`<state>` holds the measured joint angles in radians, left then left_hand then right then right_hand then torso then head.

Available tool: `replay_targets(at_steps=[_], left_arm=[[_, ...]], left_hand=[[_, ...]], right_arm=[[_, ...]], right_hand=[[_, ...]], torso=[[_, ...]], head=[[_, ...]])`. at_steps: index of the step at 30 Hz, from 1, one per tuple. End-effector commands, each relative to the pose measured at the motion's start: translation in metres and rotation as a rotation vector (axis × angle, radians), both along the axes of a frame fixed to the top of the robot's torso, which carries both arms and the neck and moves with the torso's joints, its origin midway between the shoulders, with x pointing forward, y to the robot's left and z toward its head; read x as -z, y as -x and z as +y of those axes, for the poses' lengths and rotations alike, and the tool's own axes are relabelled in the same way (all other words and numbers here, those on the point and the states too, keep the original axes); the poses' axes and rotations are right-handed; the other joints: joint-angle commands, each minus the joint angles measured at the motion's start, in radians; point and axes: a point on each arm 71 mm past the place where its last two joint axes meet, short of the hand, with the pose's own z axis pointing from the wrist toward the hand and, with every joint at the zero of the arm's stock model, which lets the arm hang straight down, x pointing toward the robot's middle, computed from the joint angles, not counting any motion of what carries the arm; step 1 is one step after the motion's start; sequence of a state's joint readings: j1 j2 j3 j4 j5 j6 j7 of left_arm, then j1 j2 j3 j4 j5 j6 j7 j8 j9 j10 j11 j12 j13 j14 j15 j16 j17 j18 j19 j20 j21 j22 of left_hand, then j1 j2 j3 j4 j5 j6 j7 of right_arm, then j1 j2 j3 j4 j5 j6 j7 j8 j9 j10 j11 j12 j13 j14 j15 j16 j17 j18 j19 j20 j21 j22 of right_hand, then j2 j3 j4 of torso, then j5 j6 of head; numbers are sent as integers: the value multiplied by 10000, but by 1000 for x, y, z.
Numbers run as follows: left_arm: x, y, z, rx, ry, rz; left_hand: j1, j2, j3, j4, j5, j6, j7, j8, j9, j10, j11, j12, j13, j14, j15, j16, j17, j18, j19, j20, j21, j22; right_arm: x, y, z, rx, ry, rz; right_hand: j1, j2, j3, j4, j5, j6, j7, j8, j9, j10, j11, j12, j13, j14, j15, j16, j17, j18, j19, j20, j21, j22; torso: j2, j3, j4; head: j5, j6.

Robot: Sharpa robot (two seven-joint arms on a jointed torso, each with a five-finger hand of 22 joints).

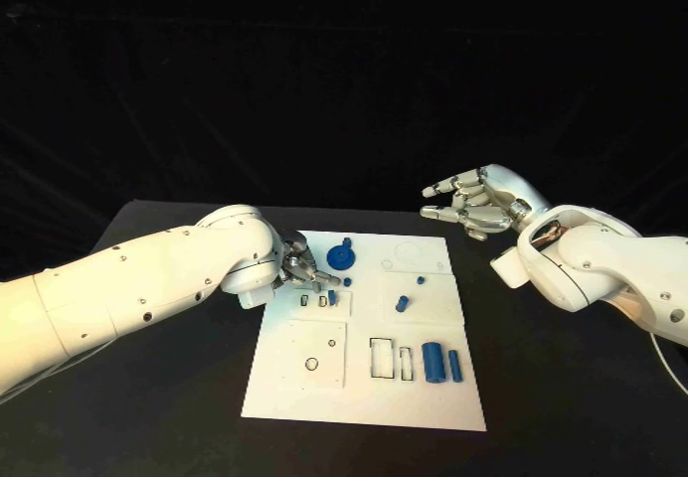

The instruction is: Assemble the parts on the task board

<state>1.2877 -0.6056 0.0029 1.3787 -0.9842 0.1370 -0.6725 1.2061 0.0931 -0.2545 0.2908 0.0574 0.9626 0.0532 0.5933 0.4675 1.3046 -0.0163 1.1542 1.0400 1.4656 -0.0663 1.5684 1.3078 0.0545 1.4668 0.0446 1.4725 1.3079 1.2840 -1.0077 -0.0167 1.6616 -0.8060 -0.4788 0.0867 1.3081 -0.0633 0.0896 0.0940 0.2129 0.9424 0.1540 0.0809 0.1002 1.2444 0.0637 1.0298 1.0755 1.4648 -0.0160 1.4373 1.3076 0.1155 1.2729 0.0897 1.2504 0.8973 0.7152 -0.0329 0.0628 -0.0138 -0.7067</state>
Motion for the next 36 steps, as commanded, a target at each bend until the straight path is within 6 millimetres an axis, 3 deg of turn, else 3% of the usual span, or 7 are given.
replay_targets(at_steps=[1,7,19,36], left_arm=[[3,0,-2,253,-887,235],[3,0,-8,315,-864,240],[4,1,-12,432,-953,356],[6,1,-19,661,-1186,590]], left_hand=[[-106,-9,-73,1,-48,-87,-17,109,148,88,-13,71,27,1052,-90,24,2630,-174,265,-83,39,1002],[-174,8,-172,8,-63,-150,-32,236,344,113,-27,120,97,1052,-102,24,2630,-182,283,-95,59,1045],[-276,64,-301,0,-69,-228,-62,408,620,156,-52,189,192,1052,-123,24,2630,-195,310,-115,92,1110],[88,179,-296,-60,-54,-372,-98,647,1068,137,-83,162,193,1052,-150,24,2630,-199,314,-142,100,1145]], right_arm=[[1,0,3,-151,75,121],[1,-1,6,-256,351,-89],[3,-3,10,-322,424,-66],[3,-3,13,-407,386,-18]], right_hand=[[-92,-2,-51,11,61,28,-32,48,14,-55,-16,-55,-21,575,10,-61,573,105,-60,-6,-42,-30],[-108,-4,-96,28,89,29,-35,52,18,-60,-18,-68,-37,572,8,-80,554,108,-64,-9,-63,-56],[-111,1,-133,38,126,41,-41,61,24,-59,-23,-71,-44,572,4,-92,544,108,-61,-11,-78,-68],[-60,37,-183,33,244,62,-52,82,39,-44,-36,-59,-45,577,-7,-106,537,109,-48,-21,-103,-87]], torso=[[13,-3,-8],[38,-4,-40],[33,-5,-23],[35,-3,-27]], head=[[15,-58],[36,-94],[47,-139],[42,-186]])
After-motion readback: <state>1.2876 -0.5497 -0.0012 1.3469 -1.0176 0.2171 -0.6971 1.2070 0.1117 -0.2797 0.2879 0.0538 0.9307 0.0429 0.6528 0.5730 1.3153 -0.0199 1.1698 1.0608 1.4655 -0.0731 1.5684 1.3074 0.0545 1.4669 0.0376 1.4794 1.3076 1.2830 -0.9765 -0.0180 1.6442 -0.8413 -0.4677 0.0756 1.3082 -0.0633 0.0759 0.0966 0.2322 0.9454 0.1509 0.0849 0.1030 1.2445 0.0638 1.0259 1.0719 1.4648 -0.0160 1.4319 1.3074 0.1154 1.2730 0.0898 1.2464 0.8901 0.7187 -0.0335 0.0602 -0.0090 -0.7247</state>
